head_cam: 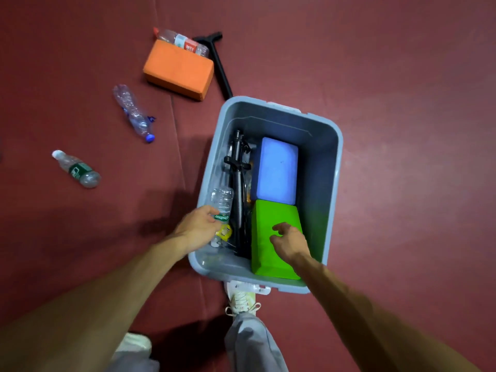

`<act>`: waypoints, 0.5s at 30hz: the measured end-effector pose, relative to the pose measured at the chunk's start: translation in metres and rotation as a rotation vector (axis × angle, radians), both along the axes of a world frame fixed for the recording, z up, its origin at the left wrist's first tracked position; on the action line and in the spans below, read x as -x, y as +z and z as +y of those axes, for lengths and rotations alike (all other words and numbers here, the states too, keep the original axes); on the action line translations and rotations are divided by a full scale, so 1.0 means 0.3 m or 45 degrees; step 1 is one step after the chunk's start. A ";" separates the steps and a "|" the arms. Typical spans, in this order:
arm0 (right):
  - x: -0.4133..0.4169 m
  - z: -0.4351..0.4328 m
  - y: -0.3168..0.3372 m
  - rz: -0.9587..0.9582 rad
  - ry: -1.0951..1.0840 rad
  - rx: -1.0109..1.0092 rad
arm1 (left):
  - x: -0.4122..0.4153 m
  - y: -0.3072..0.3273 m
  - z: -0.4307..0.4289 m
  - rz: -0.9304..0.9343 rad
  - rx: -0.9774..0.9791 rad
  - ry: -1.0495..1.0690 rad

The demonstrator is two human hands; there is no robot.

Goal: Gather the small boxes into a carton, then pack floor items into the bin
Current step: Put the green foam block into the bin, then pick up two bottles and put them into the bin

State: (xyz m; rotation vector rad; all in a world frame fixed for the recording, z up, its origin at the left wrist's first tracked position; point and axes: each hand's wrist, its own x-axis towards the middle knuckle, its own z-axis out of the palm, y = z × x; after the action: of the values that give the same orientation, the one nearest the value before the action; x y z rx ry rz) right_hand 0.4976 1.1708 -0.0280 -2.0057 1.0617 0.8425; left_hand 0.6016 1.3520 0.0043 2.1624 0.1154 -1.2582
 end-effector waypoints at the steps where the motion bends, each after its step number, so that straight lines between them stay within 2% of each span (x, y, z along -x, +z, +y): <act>1: -0.040 0.046 0.023 -0.026 0.024 0.011 | -0.028 0.022 0.058 -0.031 0.010 0.019; 6: -0.262 0.380 0.128 -0.160 0.054 0.025 | -0.170 0.134 0.433 -0.111 0.102 0.174; 15: -0.651 1.070 0.243 -0.282 0.065 -0.241 | -0.387 0.256 1.280 -0.151 0.078 0.588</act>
State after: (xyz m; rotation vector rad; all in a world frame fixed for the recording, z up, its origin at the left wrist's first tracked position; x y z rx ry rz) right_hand 0.6928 1.4916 0.0449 -1.9206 0.7796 0.6997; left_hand 0.7178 1.7359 0.0812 1.9988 0.4895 -0.8562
